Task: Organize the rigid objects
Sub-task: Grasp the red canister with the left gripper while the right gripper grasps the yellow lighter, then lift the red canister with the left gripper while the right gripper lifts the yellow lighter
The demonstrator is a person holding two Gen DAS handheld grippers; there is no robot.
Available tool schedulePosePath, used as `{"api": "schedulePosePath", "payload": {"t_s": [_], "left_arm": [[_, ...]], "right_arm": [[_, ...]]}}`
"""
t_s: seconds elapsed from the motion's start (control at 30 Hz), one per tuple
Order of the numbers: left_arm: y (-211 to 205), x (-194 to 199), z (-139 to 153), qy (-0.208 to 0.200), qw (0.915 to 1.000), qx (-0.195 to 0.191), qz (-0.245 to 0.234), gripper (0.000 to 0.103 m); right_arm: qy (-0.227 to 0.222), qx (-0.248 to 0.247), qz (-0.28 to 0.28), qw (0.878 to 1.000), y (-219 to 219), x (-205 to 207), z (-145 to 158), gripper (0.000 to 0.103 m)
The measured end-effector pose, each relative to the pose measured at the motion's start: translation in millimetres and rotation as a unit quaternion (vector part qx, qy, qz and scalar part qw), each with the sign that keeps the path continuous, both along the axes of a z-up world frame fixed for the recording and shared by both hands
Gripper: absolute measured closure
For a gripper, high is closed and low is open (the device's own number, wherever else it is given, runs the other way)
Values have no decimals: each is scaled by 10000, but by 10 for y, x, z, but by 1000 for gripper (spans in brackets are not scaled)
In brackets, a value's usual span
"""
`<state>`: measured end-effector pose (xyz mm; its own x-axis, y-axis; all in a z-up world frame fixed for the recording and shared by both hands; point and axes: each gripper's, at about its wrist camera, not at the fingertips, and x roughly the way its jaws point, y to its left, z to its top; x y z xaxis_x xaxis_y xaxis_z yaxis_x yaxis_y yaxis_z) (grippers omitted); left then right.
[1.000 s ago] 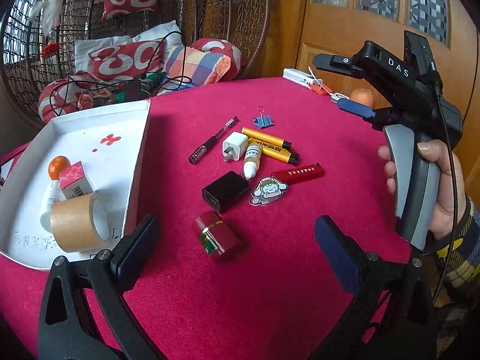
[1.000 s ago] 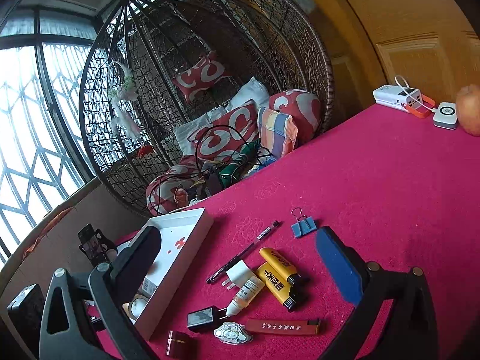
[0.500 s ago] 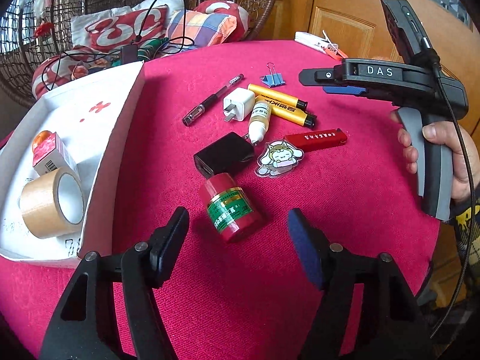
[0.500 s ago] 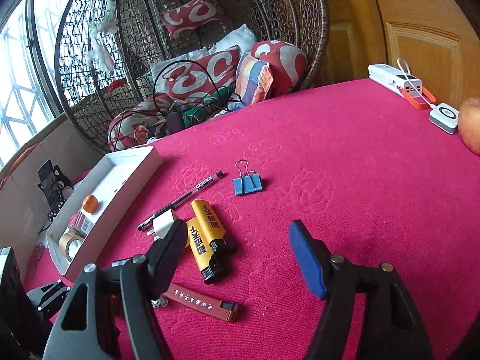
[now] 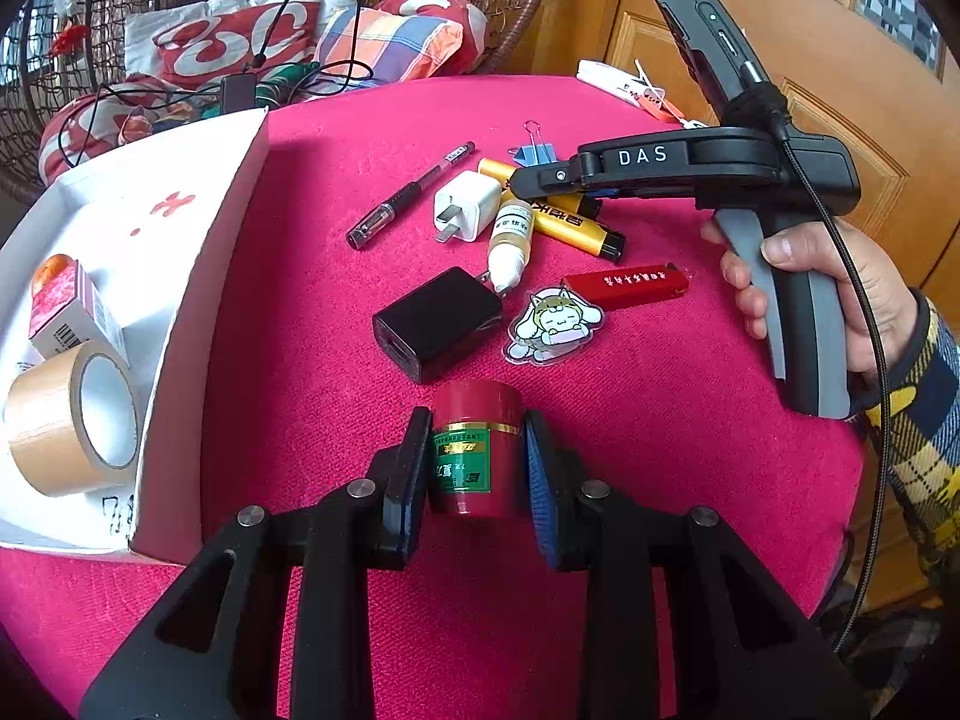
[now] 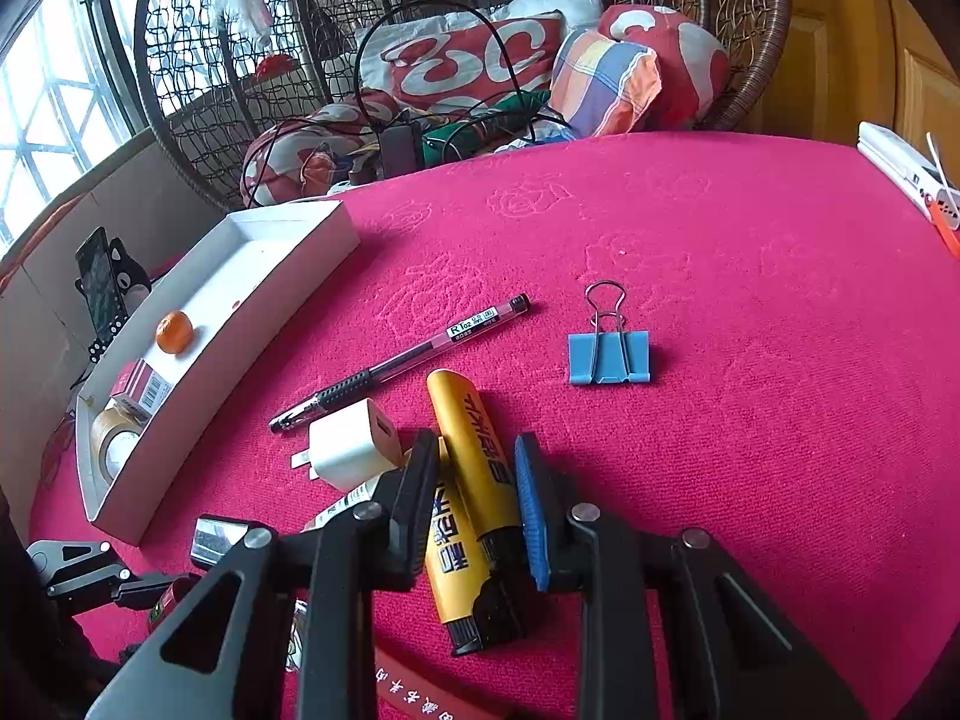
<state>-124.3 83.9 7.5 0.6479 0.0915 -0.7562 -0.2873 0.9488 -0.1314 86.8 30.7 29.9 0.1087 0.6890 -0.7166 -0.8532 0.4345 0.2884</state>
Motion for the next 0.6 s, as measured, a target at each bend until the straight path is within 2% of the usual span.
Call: {"api": "schedulePosePath", "payload": {"t_s": [0.07,0.17,0.23,0.27,0.3,0.37,0.4,0.6], "left_arm": [[-34,17,1,25,10000,76,-19,74],[-29,6,-3,21,10000,64,-1,74],[-26,-4,-3,0,10000,39,16,74],[-23,-13,0,-15,10000,30,25,74],[-18,-24,8,-50,10000,20,38,74],[-15,-50,36,-158,9999,15,52,74],[-17,-64,52,-211,9998,24,52,74],[-91,-106,131,-408,9991,108,-13,74]], "right_arm": [[190,-45,43,9998,54,48,-10,71],[-106,-198,166,9996,193,4,15,70],[-351,-298,145,9988,268,-49,2,73],[-388,-291,139,9987,285,-65,-1,80],[-360,-269,89,9989,261,-62,-3,81],[-263,-159,-81,9995,156,-30,-2,91],[-165,-63,-191,9997,80,3,3,92],[219,779,-595,9949,-418,15,190,93]]}}
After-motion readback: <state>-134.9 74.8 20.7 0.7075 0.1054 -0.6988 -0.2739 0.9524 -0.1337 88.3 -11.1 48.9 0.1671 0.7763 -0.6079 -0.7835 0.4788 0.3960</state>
